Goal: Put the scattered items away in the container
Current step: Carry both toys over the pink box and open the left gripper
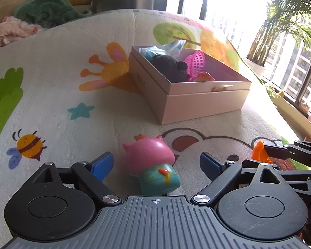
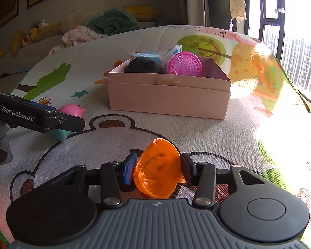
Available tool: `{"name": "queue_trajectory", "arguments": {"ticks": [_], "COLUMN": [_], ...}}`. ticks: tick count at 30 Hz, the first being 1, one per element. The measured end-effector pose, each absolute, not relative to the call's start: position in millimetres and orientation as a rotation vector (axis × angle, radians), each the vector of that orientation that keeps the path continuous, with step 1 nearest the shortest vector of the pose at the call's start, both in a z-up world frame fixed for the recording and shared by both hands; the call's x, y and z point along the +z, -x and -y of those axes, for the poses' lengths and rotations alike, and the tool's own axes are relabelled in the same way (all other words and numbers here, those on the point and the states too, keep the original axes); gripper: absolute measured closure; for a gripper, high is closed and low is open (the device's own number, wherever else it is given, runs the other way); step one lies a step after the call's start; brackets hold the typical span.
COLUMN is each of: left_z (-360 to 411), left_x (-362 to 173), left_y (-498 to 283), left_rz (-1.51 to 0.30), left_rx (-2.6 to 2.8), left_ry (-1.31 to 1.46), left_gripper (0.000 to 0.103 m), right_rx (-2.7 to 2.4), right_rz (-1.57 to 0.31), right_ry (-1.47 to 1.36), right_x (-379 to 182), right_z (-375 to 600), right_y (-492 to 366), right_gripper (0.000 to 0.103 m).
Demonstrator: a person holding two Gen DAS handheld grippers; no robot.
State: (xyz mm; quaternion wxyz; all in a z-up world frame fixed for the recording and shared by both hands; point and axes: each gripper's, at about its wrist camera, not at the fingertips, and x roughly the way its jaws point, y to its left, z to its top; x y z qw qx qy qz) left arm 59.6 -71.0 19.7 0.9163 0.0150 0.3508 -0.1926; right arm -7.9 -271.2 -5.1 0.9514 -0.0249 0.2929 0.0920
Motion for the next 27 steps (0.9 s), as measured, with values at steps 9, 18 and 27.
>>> {"name": "queue_trajectory", "arguments": {"ticks": [9,18,27], "left_z": [79,109,183], "left_x": [22,49,95], "left_y": [-56,-44,-71], "left_rz": [-0.699,-0.629,-0.472], "left_rx": [-0.392,-0.483,-0.59], "left_ry": [-0.092,-0.163,-0.305], "left_gripper": [0.049,0.05,0.05], "right_rx": [0.181,0.158,0.158], "right_rz": [-0.576,-0.501,-0.327], "right_ry": [0.053,0.054,0.0], "right_x": [2,29,99], "right_z": [276,299,350], "right_y": [14,30,26], "right_gripper": [0.057,0.057,0.058]}}
